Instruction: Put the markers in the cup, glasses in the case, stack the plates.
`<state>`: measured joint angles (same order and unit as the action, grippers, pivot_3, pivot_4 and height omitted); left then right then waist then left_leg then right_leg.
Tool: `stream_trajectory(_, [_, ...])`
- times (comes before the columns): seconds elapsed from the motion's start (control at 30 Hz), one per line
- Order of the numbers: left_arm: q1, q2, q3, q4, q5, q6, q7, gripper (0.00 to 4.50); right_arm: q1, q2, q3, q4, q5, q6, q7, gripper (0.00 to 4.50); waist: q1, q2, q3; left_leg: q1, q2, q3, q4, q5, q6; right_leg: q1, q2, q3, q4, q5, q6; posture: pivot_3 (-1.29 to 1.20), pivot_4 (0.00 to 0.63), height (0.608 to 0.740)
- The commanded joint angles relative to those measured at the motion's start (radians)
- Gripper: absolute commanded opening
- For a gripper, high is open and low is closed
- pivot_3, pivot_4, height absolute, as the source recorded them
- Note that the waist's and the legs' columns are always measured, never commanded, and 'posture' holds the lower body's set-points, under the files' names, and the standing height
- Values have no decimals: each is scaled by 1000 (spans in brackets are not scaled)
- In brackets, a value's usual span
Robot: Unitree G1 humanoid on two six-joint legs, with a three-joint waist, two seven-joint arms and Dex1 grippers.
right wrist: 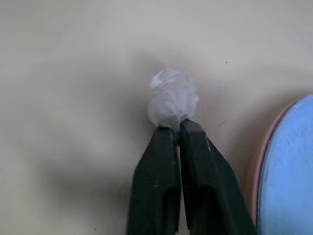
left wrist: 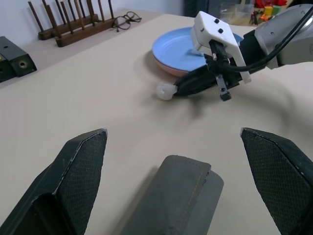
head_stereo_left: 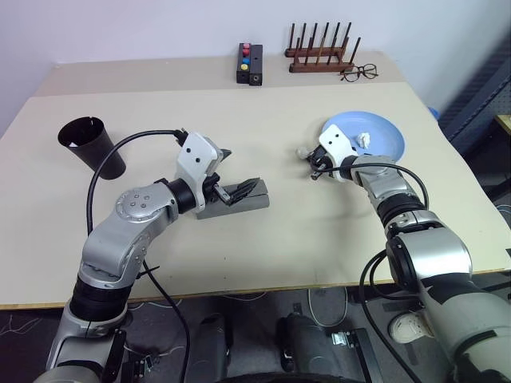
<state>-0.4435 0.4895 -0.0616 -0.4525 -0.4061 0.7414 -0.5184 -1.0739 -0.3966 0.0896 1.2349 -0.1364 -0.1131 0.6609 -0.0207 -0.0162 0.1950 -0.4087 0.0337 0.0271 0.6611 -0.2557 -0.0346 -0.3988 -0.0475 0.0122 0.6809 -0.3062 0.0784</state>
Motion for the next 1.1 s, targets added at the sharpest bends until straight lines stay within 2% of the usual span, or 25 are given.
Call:
stream_trajectory(0.03, [-2, -1, 24, -39, -10, -2, 7, 4500, -33, -10, -16, -9, 5, -8, -4, 79, 0, 0, 0, 0, 0, 0, 0, 0, 0, 0, 0, 0, 0, 0, 0, 0, 150, 740])
stream_trajectory(0.3, [-1, -4, 21, -30, -5, -12, 9, 4500, -41, -15, -36, -36, 28, -27, 5, 79, 0, 0, 0, 0, 0, 0, 0, 0, 0, 0, 0, 0, 0, 0, 0, 0, 150, 740])
stream_trajectory(0.47, [-1, -8, 17, -27, -2, -16, 9, 4500, -66, -30, -111, -93, 100, -69, 16, 79, 0, 0, 0, 0, 0, 0, 0, 0, 0, 0, 0, 0, 0, 0, 0, 0, 150, 740])
stream_trajectory(0.77, [-13, -26, 7, -4, 1, -35, -6, 4500, -66, -208, -149, -93, 94, -91, -29, 79, 6, 0, 0, 0, -1, 0, 0, 0, 0, 0, -1, 0, -1, 0, 0, 0, 150, 740])
stream_trajectory(1.1, [-12, -16, 0, 12, 9, -53, -37, 4500, -36, -252, -126, -56, 68, -80, 10, 79, -7, 0, 0, 0, 0, 2, -2, 0, 0, -2, 1, 2, -1, 0, 0, 0, 150, 740])
